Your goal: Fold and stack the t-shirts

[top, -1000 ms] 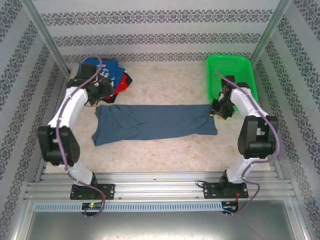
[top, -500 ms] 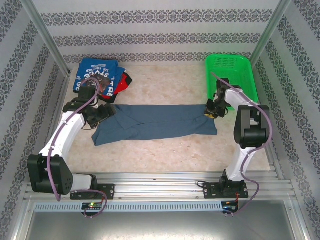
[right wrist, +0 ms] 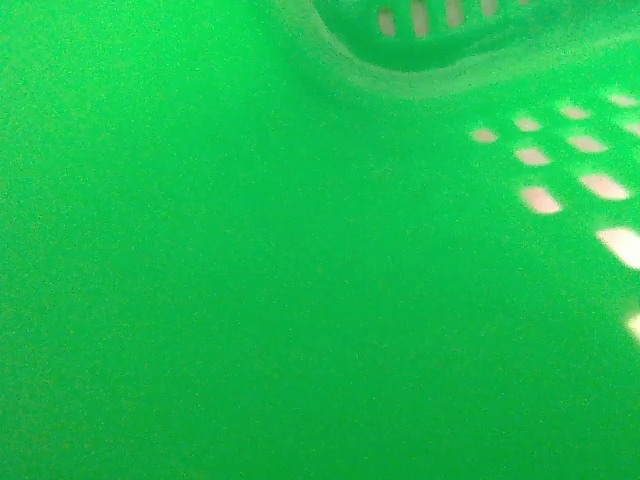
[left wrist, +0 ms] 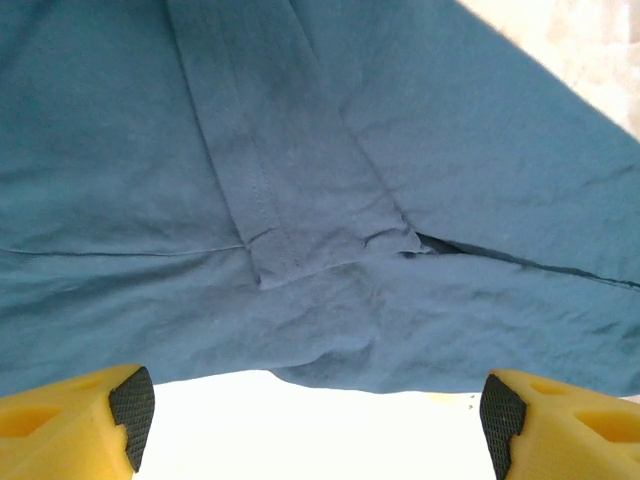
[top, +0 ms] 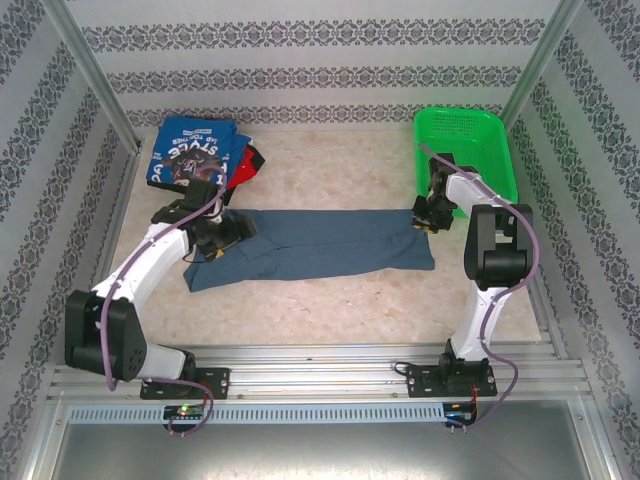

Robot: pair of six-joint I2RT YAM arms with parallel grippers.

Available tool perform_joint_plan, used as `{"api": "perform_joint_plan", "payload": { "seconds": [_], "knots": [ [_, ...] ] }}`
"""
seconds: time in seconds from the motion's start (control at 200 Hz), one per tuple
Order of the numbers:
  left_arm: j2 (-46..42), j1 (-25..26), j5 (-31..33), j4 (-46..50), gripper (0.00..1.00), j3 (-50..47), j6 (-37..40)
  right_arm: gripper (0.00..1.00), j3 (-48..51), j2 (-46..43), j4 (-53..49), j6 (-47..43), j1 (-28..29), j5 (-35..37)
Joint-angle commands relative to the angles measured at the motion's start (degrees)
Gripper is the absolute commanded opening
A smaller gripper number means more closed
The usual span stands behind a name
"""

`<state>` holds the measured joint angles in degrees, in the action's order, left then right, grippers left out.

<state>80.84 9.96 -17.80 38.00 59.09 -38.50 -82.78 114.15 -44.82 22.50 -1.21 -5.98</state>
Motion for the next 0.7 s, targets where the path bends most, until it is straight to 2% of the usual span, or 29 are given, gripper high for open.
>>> {"api": "perform_joint_plan", "payload": {
  "seconds": [0.0, 0.08, 0.21, 0.34, 0.395, 0.545, 0.694],
  "knots": [
    [3.78, 1.15, -4.14, -8.61, 0.85, -1.96, -4.88, 0.27, -0.16, -4.0, 3.92, -2.34, 1.27, 2.37],
    [6.53, 1.68, -4.6, -10.68, 0.84, -2.17, -6.93, 0.34, 0.87, -6.73, 5.82, -3.34, 2.06, 0.96],
    [10.17, 2.16, -3.73, -11.16, 0.78, -1.25, -9.4, 0.51, 3.23, -11.83, 8.56, -5.94, 3.55, -2.82],
    [13.47, 2.96, -1.47, -6.76, 0.73, 1.59, -10.18, 0.76, 7.54, -18.25, 12.23, -7.86, 4.44, -6.28],
    [14.11, 3.0, -0.47, -6.06, 0.71, 1.75, -10.43, 0.83, 9.33, -20.79, 13.55, -8.65, 4.81, -7.14],
    [16.22, 3.07, 0.97, -6.46, 0.63, 2.95, -10.85, 0.89, 11.86, -25.55, 13.85, -9.97, 5.34, -9.02],
    [18.65, 3.18, 2.42, -5.61, 0.53, 4.96, -10.45, 0.9, 13.77, -28.81, 13.45, -10.5, 5.45, -9.75]
  ]
}}
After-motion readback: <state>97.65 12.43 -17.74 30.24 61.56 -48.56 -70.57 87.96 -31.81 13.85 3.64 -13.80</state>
